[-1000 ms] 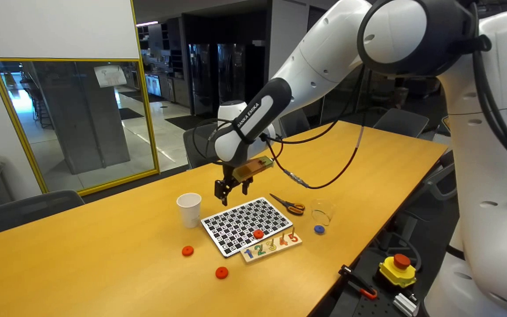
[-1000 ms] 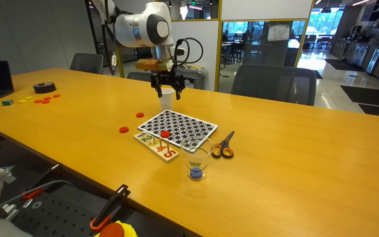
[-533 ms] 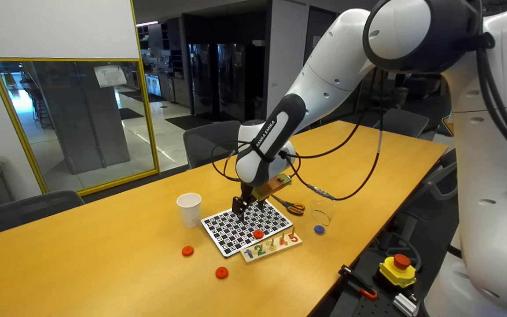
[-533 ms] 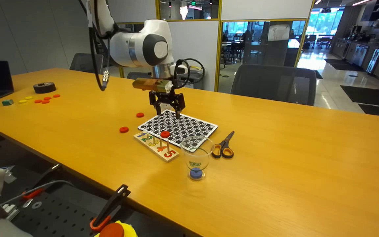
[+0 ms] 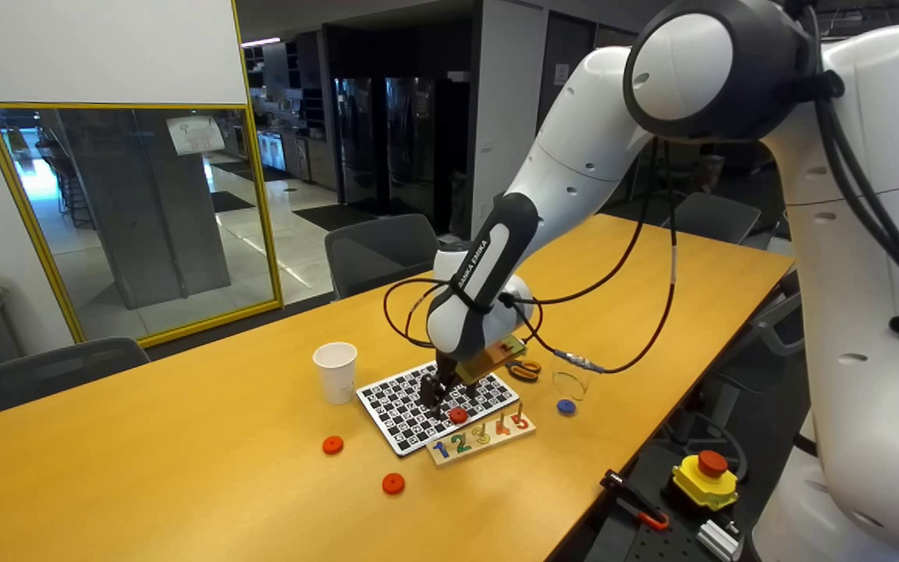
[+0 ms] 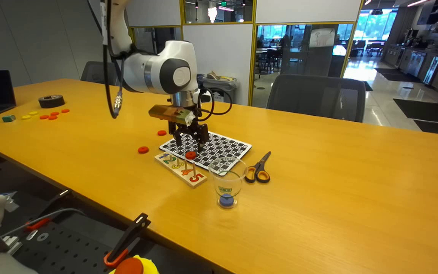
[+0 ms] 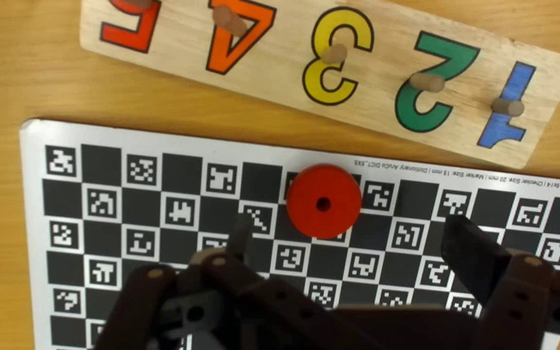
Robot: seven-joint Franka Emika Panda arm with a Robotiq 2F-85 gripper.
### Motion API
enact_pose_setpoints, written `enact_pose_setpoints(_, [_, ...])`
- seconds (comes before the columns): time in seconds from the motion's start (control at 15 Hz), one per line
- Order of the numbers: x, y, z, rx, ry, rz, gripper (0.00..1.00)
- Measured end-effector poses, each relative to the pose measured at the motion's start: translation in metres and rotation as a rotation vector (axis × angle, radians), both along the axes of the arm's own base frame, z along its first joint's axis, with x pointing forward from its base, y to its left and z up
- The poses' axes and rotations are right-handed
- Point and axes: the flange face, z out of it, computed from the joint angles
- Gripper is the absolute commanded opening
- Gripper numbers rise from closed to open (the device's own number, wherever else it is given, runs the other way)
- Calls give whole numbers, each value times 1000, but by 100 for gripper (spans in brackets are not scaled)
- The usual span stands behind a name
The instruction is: Put the blue object in the colourless cup then put the orange objects in the white cup
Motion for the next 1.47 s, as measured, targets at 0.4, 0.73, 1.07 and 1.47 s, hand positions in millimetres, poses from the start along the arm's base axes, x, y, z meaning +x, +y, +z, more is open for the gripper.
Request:
enact_pose_setpoints(0.4, [-4, 0, -15, 34, 8, -31, 100])
enact_pose_setpoints(0.73, [-5, -9, -19, 41, 6, -53, 100])
enact_pose_setpoints(1.07, [-5, -15, -18, 46, -3, -69, 74])
enact_pose_setpoints(1.47, [-5, -21, -16, 51, -9, -87, 29])
